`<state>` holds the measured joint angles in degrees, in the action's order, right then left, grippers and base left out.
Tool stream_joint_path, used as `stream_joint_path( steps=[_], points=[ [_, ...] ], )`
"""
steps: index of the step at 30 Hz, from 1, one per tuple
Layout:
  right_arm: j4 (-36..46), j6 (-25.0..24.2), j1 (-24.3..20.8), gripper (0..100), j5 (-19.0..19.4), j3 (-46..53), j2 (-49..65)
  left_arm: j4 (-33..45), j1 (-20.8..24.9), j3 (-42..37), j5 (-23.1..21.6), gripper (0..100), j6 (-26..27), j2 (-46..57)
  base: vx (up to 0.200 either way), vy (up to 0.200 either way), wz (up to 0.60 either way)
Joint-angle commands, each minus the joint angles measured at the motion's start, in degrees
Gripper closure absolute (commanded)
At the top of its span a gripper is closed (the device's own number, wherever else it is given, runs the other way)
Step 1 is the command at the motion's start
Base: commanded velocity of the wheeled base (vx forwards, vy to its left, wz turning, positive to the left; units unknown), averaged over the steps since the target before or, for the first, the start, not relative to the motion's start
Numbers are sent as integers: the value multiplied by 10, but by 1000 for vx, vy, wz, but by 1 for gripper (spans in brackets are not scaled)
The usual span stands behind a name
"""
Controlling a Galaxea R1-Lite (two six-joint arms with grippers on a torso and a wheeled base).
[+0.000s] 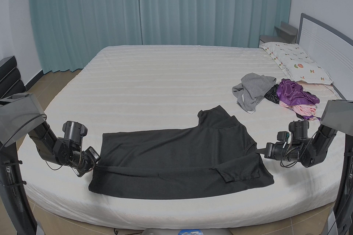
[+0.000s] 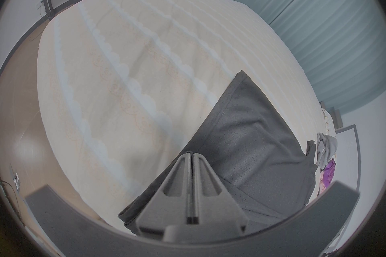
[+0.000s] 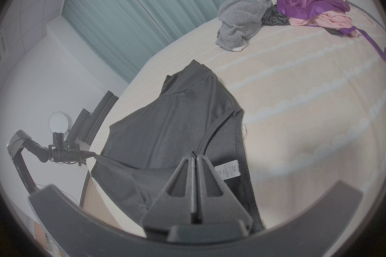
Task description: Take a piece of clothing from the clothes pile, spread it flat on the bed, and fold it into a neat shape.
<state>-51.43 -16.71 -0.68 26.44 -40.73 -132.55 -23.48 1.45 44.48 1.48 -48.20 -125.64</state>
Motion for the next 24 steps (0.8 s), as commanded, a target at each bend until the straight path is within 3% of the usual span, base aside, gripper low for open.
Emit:
stream_joint_path(
  steps=[1,4,5,6,7,13,19,23,24],
  points=[
    [0,0,-4,100,0,-12,-29,0,0,5,0,100,-1,-13,0,0,0],
    [0,0,-8,100,0,-15,-37,1,1,6,0,100,-1,-13,0,0,0],
    [-1,0,-11,100,0,-15,-39,1,2,6,0,0,-1,-13,0,0,0],
    [-2,0,-12,100,0,-15,-42,0,2,7,0,0,-1,-13,0,0,0],
    [-2,0,-13,0,0,-15,-42,1,2,7,1,0,-1,-13,0,0,0],
    [-5,-2,-9,0,1,-17,-31,1,0,7,1,0,-2,-11,0,0,0],
    [-4,-46,-13,0,1,-15,9,-1,-10,8,-1,0,-5,-1,0,0,0],
    [-2,-57,-16,0,0,-14,17,0,-26,9,-26,0,-8,26,0,0,0],
    [-2,-58,-15,0,-1,-11,18,0,-31,10,-53,0,-8,41,0,0,0]
  ],
)
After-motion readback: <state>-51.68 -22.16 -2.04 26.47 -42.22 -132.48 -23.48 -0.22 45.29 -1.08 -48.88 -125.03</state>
